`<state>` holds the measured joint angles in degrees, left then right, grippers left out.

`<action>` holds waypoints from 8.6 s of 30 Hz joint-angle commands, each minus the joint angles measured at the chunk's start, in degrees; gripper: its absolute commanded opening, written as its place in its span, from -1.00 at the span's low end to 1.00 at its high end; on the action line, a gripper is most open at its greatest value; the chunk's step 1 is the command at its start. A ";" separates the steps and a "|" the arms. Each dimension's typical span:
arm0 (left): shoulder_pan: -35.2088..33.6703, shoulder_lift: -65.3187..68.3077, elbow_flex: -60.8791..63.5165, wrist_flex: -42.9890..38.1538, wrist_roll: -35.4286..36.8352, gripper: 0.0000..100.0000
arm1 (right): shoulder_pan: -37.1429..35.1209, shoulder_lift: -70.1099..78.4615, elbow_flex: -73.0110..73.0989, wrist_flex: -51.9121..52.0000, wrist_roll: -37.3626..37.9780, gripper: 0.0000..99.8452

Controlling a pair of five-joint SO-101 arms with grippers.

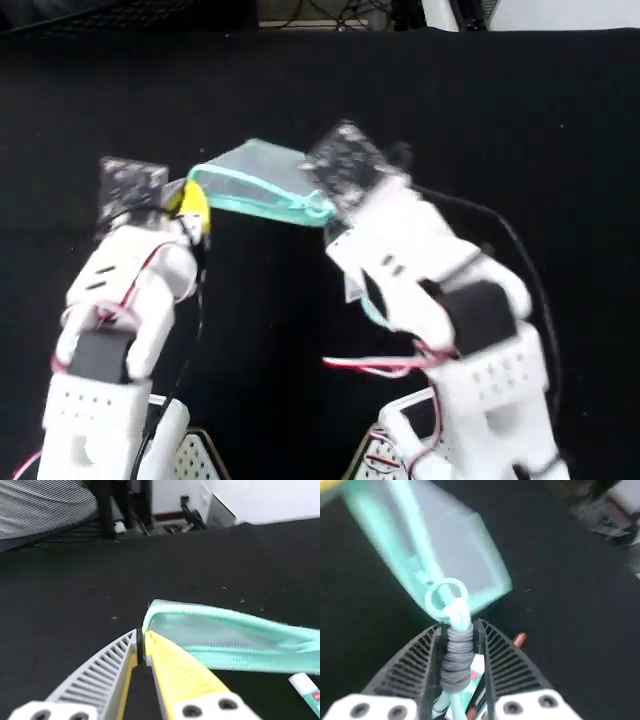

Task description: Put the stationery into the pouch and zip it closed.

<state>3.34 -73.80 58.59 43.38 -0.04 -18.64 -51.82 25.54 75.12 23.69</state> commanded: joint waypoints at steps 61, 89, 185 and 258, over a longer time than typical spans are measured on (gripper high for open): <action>-4.18 61.63 -79.87 55.30 -2.81 -0.94 | 8.18 2.77 3.56 -17.85 0.09 -0.98; -3.74 38.95 -25.71 17.67 -1.14 -0.94 | 8.09 -0.66 10.33 -18.29 -0.18 -0.97; -4.18 38.68 -12.44 10.46 -1.14 -0.94 | 3.43 50.86 13.93 -10.73 -3.60 -0.63; -3.74 38.42 -15.87 16.18 -1.14 -0.94 | -16.70 -5.05 36.97 -66.37 -4.04 -0.98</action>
<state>0.18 -35.91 44.18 56.22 -1.63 -38.07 -57.19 61.14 13.85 20.00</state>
